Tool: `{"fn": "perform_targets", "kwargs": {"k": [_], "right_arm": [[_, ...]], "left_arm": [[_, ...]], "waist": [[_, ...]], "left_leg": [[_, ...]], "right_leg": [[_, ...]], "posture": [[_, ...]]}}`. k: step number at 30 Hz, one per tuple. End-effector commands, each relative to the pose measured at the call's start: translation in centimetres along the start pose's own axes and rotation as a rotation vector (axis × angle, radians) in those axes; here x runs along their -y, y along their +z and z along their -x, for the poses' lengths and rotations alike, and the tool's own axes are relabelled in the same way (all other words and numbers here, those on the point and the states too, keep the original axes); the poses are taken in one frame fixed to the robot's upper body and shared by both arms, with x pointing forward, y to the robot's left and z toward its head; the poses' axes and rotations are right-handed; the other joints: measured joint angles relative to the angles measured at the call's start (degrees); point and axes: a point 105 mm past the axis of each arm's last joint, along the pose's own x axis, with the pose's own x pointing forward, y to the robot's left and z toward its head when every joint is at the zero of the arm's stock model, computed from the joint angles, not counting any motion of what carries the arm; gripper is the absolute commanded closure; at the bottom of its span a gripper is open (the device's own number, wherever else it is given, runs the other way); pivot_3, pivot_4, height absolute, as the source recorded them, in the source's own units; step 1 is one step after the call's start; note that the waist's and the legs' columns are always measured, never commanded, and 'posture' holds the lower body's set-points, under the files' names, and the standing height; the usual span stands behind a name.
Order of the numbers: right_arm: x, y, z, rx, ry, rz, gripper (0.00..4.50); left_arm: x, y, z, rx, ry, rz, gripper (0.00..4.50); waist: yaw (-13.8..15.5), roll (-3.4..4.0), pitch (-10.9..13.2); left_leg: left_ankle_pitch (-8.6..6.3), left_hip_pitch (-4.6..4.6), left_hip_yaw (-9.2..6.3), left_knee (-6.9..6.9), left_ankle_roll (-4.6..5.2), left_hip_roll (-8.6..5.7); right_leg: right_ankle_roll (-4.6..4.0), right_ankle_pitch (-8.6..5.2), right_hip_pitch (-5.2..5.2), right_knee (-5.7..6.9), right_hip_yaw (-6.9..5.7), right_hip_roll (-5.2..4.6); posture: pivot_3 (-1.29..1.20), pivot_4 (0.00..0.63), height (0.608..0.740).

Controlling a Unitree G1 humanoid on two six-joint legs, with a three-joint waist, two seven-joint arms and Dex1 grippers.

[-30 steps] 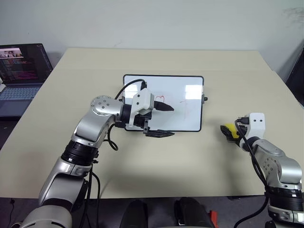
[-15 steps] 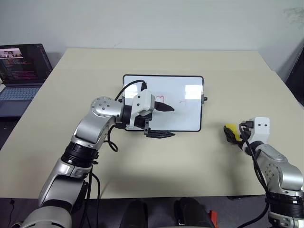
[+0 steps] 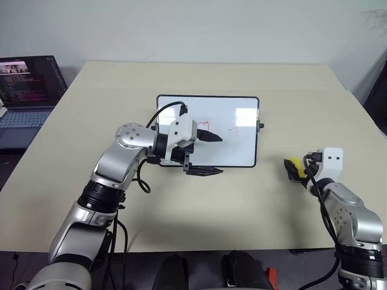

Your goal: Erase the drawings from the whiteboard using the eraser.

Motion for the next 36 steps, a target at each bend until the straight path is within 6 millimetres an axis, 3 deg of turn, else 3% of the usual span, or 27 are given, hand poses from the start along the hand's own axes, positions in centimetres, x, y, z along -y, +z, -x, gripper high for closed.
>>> {"fn": "perform_targets", "kwargs": {"k": [1,16,36], "right_arm": [[-0.2,0.6,0.0,0.018,0.002,0.018,0.20],[-0.7,1.5,-0.3,0.069,-0.004,0.003,0.11],[-0.6,1.1,-0.1,0.053,-0.027,-0.020,0.26]], "left_arm": [[-0.2,1.1,0.5,0.017,0.011,-0.040,0.00],[-0.1,1.1,0.4,0.022,0.018,-0.035,0.00],[-0.1,1.1,0.4,0.023,0.016,-0.040,0.00]], "waist": [[0.00,0.00,0.00],[0.02,0.00,0.00],[0.01,0.00,0.00]], "left_leg": [[0.00,0.00,0.00,0.00,0.00,0.00],[0.00,0.00,0.00,0.00,0.00,0.00],[0.00,0.00,0.00,0.01,0.00,0.00]], "right_leg": [[0.00,0.00,0.00,0.00,0.00,0.00],[0.00,0.00,0.00,0.01,0.00,0.00],[0.00,0.00,0.00,0.02,0.01,-0.01]], "posture": [[0.00,0.150,0.740],[0.00,0.150,0.740],[0.00,0.150,0.740]]}}
